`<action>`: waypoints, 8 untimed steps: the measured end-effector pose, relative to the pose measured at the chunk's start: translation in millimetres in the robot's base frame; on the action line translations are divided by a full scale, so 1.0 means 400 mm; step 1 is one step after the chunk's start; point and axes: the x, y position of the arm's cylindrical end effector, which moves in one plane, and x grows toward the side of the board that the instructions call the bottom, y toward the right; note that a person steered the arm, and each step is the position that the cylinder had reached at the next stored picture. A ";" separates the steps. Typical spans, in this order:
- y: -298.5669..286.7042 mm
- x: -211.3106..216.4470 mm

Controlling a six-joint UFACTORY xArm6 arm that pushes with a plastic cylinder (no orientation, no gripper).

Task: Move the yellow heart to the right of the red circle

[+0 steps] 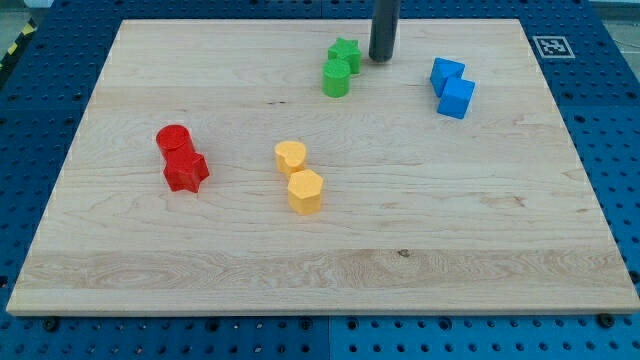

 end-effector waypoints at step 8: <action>0.088 0.372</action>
